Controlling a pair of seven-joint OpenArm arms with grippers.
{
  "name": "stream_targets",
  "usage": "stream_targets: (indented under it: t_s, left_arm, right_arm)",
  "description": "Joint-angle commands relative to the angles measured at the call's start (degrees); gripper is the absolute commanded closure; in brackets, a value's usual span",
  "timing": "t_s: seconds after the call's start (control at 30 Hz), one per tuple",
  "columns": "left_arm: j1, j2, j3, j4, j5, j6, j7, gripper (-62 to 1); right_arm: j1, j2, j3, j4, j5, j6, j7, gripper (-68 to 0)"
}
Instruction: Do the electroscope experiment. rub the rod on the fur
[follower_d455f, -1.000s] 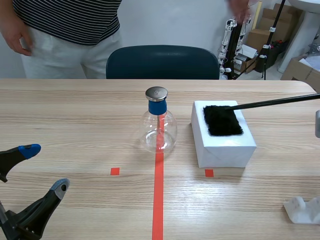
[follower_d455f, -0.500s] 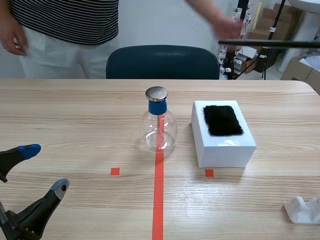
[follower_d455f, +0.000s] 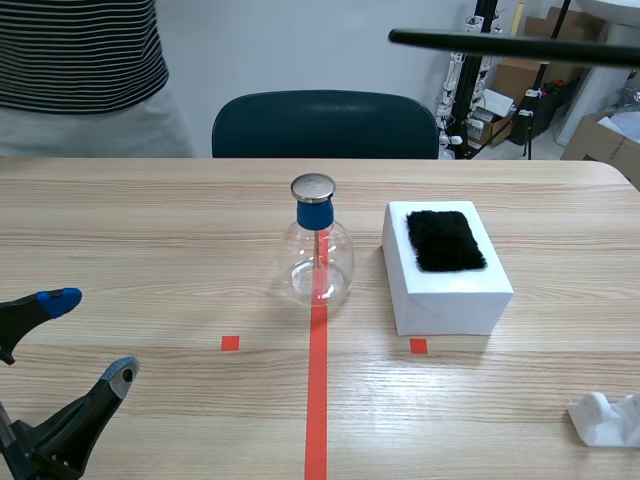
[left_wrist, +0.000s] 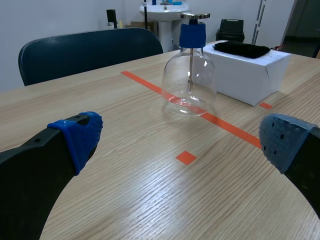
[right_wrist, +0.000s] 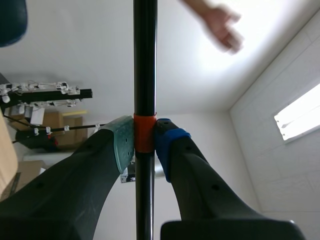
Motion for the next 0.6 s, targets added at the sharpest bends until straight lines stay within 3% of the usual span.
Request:
stream_targets:
  t_s: [0.0, 0.2, 0.37, 0.57]
  left_arm:
    - [0.0, -0.7, -0.2, 0.3, -0.4, 0.0, -0.9, -62.3]
    - [0.0, -0.7, -0.2, 0.3, -0.4, 0.0, -0.9, -62.3]
    - [0.0, -0.7, -0.2, 0.3, -0.4, 0.0, -0.9, -62.3]
    - [0.0, -0.7, -0.2, 0.3, -0.4, 0.0, -0.9, -62.3]
  right_arm:
    - [-1.0, -0.9, -0.2, 1.9, -0.3, -0.7, -0.6, 0.0]
    - [-7.4, -7.8, -0.2, 6.7, -1.4, -1.2, 3.2, 0.0]
    - [-12.7, -12.3, -0.2, 6.9, -2.9, -3.7, 9.3, 0.0]
    - [-15.6, -16.2, -0.2, 6.9, -3.5, -3.7, 14.5, 0.0]
